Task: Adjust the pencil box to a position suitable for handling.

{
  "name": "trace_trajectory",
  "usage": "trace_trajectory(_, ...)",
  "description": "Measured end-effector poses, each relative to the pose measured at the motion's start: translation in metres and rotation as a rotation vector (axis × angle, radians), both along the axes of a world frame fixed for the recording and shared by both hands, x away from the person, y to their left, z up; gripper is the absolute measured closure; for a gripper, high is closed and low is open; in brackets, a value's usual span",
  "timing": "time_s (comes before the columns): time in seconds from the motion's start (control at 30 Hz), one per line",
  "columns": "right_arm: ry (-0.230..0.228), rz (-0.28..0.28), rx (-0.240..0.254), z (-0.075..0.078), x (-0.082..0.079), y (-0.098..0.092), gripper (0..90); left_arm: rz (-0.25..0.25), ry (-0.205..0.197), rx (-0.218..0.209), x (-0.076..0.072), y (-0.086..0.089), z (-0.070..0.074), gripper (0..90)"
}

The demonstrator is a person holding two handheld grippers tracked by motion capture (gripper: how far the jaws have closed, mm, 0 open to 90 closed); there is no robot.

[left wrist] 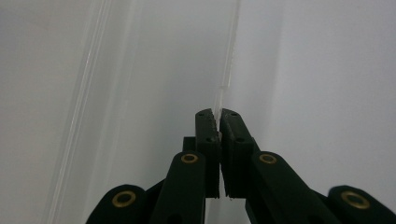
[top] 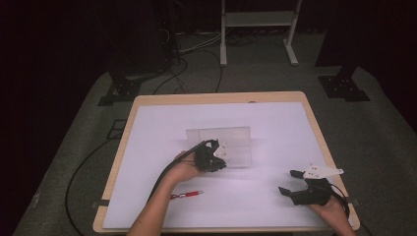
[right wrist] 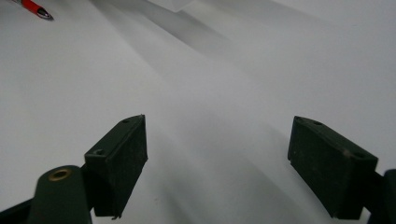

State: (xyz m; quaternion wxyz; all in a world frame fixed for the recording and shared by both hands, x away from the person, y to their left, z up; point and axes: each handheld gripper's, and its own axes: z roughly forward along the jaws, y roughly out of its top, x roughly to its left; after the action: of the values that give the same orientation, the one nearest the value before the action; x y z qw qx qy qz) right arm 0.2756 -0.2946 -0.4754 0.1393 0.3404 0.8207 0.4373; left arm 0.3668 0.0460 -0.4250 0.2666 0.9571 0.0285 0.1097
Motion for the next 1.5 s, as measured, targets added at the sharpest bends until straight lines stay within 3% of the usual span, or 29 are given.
trace_trajectory(0.27,-0.001,-0.002,0.002,0.0,0.0,-0.001,19.2,-0.02,0.023,0.02,-0.007,-0.018,-0.009,86.8)
trace_trajectory(0.73,-0.004,0.0,-0.002,0.0,0.0,-0.001,19.1,-0.014,0.074,0.039,-0.004,-0.026,-0.021,86.7)
trace_trajectory(0.93,-0.003,0.003,-0.005,0.0,0.0,0.0,19.0,-0.008,0.087,0.025,-0.001,-0.026,-0.022,86.0)
trace_trajectory(1.07,-0.002,0.003,-0.005,0.0,0.0,0.0,19.0,0.002,0.067,0.012,-0.002,-0.025,-0.02,84.2)
trace_trajectory(1.17,-0.001,0.001,-0.002,0.0,0.0,0.0,18.9,0.011,0.073,-0.013,-0.001,-0.022,-0.016,75.2)
trace_trajectory(1.5,-0.006,0.004,-0.006,0.0,-0.001,0.0,18.9,0.007,0.079,-0.061,-0.005,-0.005,-0.002,64.2)
